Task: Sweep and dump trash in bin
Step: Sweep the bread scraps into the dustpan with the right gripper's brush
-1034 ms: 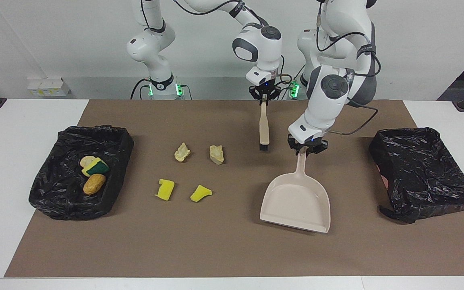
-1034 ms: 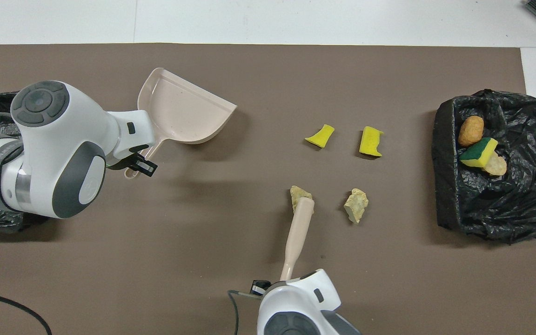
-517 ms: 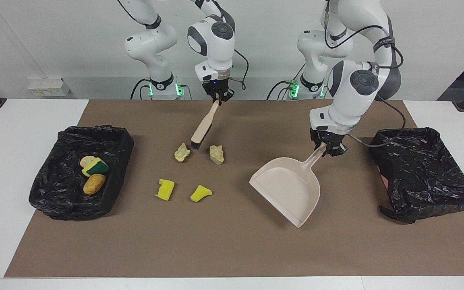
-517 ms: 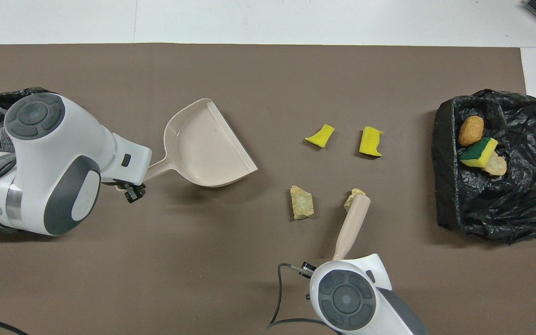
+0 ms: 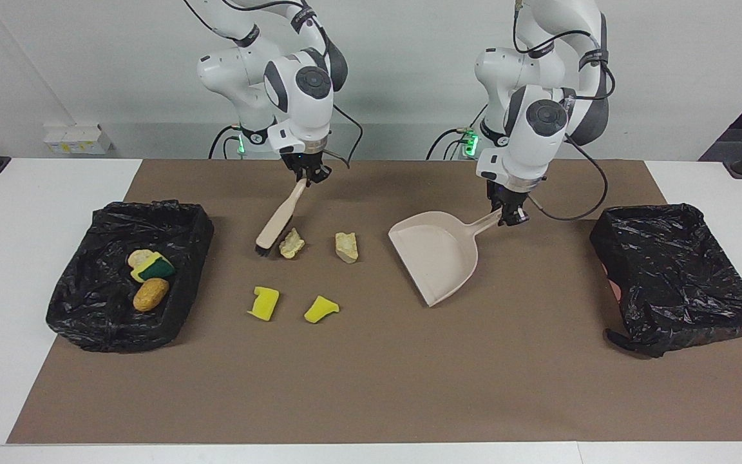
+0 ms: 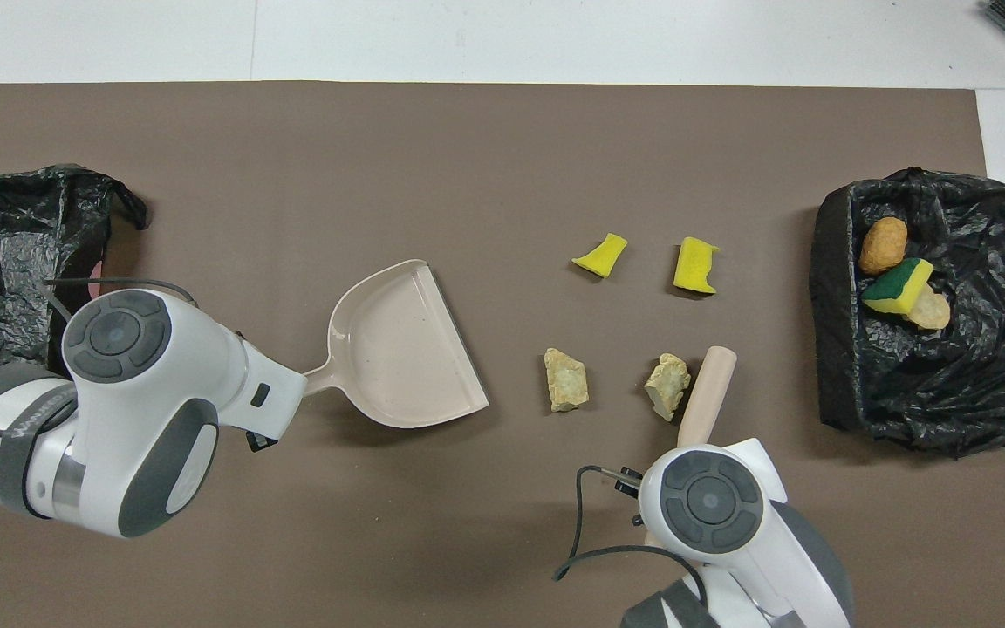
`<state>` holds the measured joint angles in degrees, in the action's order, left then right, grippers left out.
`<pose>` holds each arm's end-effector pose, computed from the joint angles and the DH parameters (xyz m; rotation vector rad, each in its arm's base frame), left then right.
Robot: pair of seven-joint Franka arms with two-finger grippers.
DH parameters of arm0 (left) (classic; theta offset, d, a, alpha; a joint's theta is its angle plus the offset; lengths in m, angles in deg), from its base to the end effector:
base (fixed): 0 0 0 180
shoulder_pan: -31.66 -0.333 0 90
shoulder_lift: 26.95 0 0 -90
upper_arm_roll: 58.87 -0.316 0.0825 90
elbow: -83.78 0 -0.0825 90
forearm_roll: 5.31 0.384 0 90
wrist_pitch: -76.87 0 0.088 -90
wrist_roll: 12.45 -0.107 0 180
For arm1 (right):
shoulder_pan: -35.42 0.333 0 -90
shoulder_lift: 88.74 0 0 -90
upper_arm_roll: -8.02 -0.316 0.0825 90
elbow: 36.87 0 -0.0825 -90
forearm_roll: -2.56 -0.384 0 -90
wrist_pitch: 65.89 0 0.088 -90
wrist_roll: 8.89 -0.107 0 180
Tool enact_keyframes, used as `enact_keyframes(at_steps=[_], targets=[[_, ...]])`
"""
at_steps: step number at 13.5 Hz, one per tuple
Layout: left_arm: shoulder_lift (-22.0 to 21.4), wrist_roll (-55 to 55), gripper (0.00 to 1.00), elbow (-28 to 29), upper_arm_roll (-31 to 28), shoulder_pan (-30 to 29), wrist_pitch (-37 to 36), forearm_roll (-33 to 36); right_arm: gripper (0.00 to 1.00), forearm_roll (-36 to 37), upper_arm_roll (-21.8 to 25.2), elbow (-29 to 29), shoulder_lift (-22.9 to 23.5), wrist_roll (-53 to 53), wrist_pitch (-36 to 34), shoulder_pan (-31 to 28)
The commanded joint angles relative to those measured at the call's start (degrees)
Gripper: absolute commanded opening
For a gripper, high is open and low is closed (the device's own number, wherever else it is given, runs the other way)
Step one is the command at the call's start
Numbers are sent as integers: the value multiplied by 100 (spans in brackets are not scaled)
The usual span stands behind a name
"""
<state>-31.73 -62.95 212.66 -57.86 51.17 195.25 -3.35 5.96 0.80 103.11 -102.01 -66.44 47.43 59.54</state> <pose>0.4661 -0.1726 0.3926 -2.5345 1.8425 0.1637 0.3659 0.2180 0.3711 2.8464 -0.6279 -0.1649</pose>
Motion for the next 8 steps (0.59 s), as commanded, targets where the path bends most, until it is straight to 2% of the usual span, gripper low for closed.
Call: enact_keyframes(at_steps=[1, 3, 6, 8], targets=[[-225, -4, 0, 408, -57, 158, 623, 392, 0, -76, -77, 29, 122, 410, 233, -126], [-225, 48, 0, 514, -57, 263, 713, 402, 0, -155, -86, -6, 447, 367, 417, -92], [-225, 136, 0, 533, -57, 263, 730, 411, 0, -698, -95, -347, 719, 437, 436, 49], [-225, 171, 0, 541, -48, 263, 739, 411, 0, -1225, -95, -567, 896, 446, 497, 364]])
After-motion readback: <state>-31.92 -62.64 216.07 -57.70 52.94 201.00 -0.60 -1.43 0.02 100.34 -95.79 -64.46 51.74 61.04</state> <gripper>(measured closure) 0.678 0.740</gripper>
